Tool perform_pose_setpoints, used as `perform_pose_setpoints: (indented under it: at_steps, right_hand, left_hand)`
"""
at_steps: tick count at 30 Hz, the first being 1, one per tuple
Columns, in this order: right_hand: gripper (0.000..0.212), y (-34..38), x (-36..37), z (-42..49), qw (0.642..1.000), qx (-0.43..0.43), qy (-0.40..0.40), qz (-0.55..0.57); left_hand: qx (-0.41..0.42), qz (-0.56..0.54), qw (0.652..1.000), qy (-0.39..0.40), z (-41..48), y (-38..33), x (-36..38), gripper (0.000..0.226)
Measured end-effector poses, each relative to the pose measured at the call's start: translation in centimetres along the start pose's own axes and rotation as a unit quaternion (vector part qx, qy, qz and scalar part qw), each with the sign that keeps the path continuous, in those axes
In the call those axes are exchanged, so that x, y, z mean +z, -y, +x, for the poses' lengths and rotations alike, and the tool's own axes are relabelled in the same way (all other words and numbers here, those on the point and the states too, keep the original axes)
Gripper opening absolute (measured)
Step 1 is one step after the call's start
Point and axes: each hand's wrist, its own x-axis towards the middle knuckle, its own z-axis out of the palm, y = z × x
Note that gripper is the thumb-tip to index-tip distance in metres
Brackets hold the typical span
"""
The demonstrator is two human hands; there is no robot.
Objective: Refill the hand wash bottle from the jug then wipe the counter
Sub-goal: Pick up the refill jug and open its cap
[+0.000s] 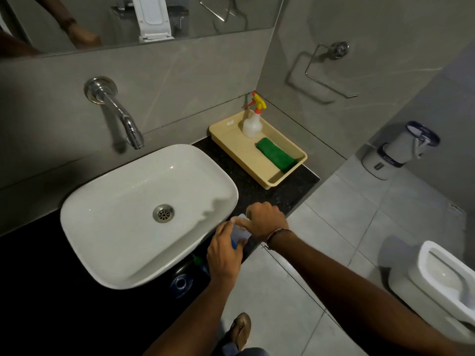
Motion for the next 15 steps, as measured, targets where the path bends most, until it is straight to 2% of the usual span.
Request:
perform_pose_setpoints:
  at_steps: [2, 4, 5, 8, 11, 13, 14, 15]
  right_hand:
    - [0.058, 0.32, 0.28, -0.18, 1.0, 0.005, 0.006, -0.003]
    - [0.031, 0.17, 0.1, -0.17, 0.999, -0.038, 0.021, 0.02]
    - [0.027, -0.02, -0.02, -0.1, 0.996, -0.066, 0.033, 0.042]
    - [0.054, -0.18, -0.23, -0.41, 0.992, -0.077, 0.046, 0.083]
    - [0.046, 0.03, 0.32, -0.52, 0.998, -0.035, 0.016, 0.047]
    - [0.031, 0.12, 0.4, -0.42, 0.998, -0.049, 0.015, 0.043]
    - [0.03, 0.08, 0.26, -0.39, 0.996, -0.066, 0.027, 0.057]
    - [0.039, -0.01, 0.14, -0.35, 0.993, -0.084, 0.038, 0.072]
  left_hand:
    - [0.003, 0.006, 1.0, 0.002, -0.01, 0.07, -0.06, 0.066]
    - [0.004, 0.006, 1.0, 0.001, 0.06, 0.11, -0.04, 0.066]
    - [0.001, 0.005, 1.0, 0.0, 0.06, 0.08, -0.03, 0.065]
    - [-0.002, -0.003, 1.0, -0.008, 0.04, 0.07, 0.1, 0.062]
    - [0.002, -0.002, 1.0, -0.002, 0.06, 0.09, 0.09, 0.062]
    - [0.0, -0.001, 1.0, 0.004, 0.09, 0.13, -0.01, 0.064]
    - [-0.002, 0.0, 1.0, 0.005, 0.09, 0.11, -0.05, 0.064]
    - [-0.003, 0.001, 1.0, 0.005, 0.08, 0.08, -0.08, 0.063]
